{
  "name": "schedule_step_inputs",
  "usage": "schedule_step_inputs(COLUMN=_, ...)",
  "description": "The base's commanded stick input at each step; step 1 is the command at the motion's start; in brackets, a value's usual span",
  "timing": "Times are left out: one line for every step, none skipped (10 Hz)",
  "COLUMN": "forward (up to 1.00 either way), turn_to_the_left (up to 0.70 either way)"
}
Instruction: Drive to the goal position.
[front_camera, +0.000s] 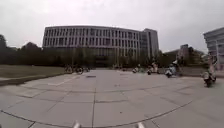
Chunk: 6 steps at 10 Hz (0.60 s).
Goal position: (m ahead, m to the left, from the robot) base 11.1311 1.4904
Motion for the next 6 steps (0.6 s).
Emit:
schedule_step_inputs(forward=0.5, turn_to_the_left=0.0)
schedule_step_inputs(forward=0.5, turn_to_the_left=0.0)
schedule_step_inputs(forward=0.5, turn_to_the_left=0.0)
schedule_step_inputs(forward=0.5, turn_to_the_left=0.0)
schedule_step_inputs(forward=0.5, turn_to_the_left=0.0)
schedule_step_inputs(forward=0.5, turn_to_the_left=0.0)
